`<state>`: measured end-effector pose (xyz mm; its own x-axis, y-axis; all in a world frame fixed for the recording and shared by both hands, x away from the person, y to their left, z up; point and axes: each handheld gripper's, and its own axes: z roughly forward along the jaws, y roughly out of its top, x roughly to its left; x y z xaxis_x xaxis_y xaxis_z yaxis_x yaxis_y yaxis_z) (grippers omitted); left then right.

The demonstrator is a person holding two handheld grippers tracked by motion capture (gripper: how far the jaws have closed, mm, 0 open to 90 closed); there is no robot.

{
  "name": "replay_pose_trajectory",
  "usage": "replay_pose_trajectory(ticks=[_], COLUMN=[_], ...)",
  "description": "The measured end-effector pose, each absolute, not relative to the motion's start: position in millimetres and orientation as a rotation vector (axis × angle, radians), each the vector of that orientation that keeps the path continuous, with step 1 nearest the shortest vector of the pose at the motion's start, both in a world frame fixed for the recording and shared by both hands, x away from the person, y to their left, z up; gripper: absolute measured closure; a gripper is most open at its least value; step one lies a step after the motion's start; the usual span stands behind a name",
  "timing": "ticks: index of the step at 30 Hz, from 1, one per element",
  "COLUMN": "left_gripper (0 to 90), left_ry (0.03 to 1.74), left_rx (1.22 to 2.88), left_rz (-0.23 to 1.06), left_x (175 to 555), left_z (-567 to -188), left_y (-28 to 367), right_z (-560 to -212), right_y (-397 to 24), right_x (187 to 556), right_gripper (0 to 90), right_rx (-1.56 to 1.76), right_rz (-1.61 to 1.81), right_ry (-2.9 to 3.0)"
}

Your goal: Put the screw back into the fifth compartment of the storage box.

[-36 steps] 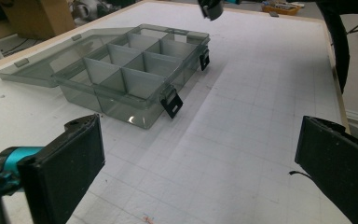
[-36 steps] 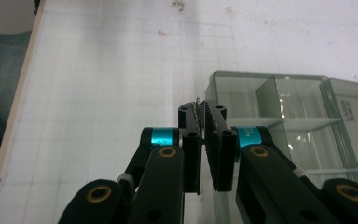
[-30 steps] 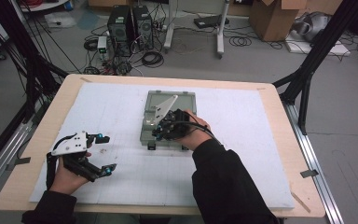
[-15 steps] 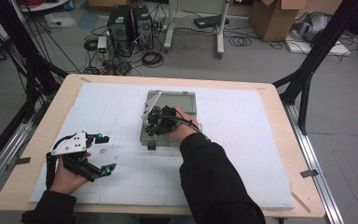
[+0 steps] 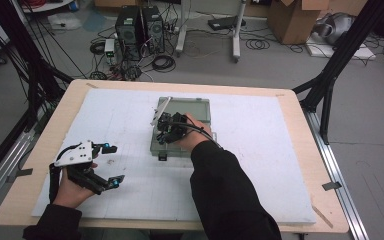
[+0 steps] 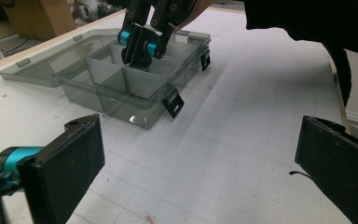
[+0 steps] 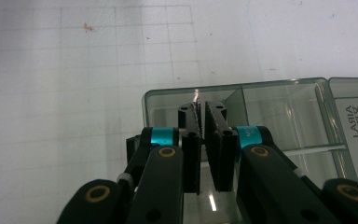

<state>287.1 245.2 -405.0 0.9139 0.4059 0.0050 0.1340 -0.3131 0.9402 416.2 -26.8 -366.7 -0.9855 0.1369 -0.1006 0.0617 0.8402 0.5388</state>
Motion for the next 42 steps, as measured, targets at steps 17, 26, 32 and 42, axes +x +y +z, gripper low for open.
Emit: replay_pose_trajectory(ticks=[17, 26, 32, 42], left_gripper=[1.7, 1.7, 1.7, 1.7], left_ry=[0.394, 0.398, 0.398, 0.398], left_rx=[1.886, 1.89, 1.89, 1.887], left_rz=[0.289, 0.286, 0.284, 0.284], left_x=[287, 287, 287, 286], left_z=[-404, -405, -405, -405], left_y=[245, 245, 245, 245], right_z=[-351, -343, -339, -335], right_y=[-39, -66, -87, -112], right_x=[402, 390, 377, 355], right_gripper=[55.6, 43.0, 38.4, 31.3], right_rx=[0.121, 0.175, 0.197, 0.207], right_rz=[0.955, 1.026, 1.069, 1.178], right_ry=[2.854, 2.808, 2.773, 2.707])
